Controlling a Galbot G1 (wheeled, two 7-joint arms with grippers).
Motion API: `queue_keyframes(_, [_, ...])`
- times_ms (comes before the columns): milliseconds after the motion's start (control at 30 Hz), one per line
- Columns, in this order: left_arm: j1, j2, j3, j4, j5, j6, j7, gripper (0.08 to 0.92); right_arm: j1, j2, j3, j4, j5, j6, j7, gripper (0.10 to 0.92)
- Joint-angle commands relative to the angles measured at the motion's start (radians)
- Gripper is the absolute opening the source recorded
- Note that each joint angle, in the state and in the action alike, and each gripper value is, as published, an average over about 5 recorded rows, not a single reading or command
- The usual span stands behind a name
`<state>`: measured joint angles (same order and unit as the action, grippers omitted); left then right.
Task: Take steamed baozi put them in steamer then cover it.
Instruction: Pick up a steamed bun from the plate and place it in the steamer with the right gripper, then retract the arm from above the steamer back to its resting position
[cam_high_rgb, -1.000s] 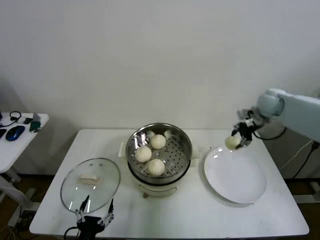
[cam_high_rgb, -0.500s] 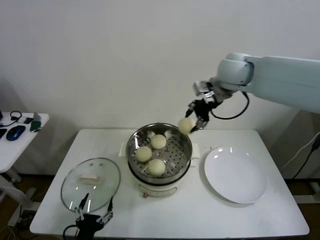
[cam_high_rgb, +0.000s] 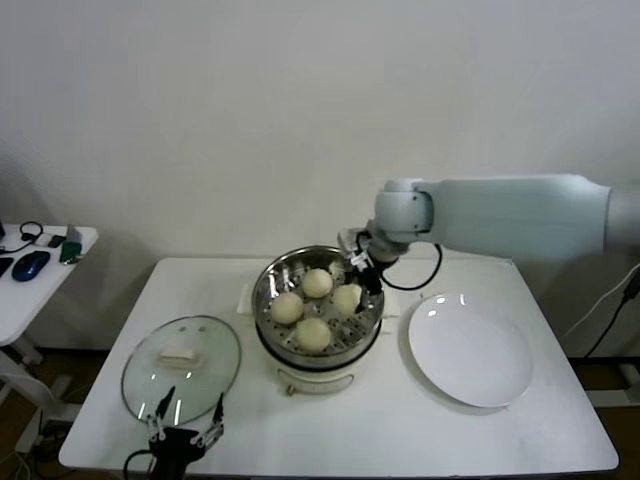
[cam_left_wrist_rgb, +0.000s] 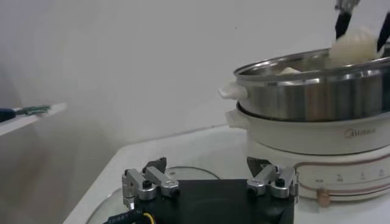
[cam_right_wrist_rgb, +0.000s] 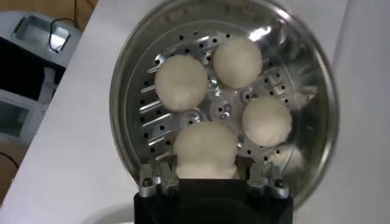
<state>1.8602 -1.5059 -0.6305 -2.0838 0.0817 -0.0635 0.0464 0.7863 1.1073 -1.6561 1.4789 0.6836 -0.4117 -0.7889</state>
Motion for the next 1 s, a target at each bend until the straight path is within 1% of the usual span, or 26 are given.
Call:
queue_keyframes(33, [0.0, 0.002, 0.001, 0.002, -0.001, -0.001, 0.0, 0.823, -0.124, 0.045, 0.01, -0.06, -0.081, -0.041, 0.077, 0.648])
queue_keyframes(367, [-0.002, -0.001, 0.004, 0.002, -0.001, 0.0, -0.001, 0.823, -0.115, 0.033, 0.013, -0.068, -0.069, -0.04, 0.074, 0.661])
queue_keyframes(500, [-0.001, 0.0, 0.002, -0.001, -0.003, 0.001, -0.002, 0.823, -0.087, 0.021, 0.029, -0.062, -0.024, -0.025, 0.06, 0.731])
queue_keyframes(633, [-0.001, 0.002, 0.002, -0.011, -0.021, 0.015, -0.002, 0.823, 0.005, -0.003, 0.05, -0.066, 0.104, 0.008, 0.017, 0.805])
queue_keyframes(733, [-0.003, 0.003, 0.003, -0.023, -0.035, 0.029, -0.003, 0.823, 0.088, -0.042, 0.056, -0.061, 0.234, 0.028, -0.02, 0.82])
queue_keyframes(833, [-0.008, 0.005, 0.005, -0.03, -0.042, 0.038, -0.004, 0.823, 0.147, -0.116, 0.084, -0.03, 0.363, 0.021, -0.027, 0.822])
queue_keyframes(867, [-0.009, 0.007, 0.005, -0.031, -0.044, 0.039, -0.004, 0.823, 0.152, -0.144, 0.103, -0.017, 0.398, 0.011, -0.013, 0.822])
queue_keyframes(933, [-0.013, 0.012, 0.006, -0.034, -0.046, 0.038, -0.006, 0.823, 0.122, -0.207, 0.17, 0.011, 0.447, -0.031, 0.069, 0.823])
queue_keyframes(1000, [-0.017, 0.019, 0.006, -0.041, -0.047, 0.037, -0.007, 0.823, 0.038, -0.279, 0.29, 0.033, 0.447, -0.061, 0.225, 0.823])
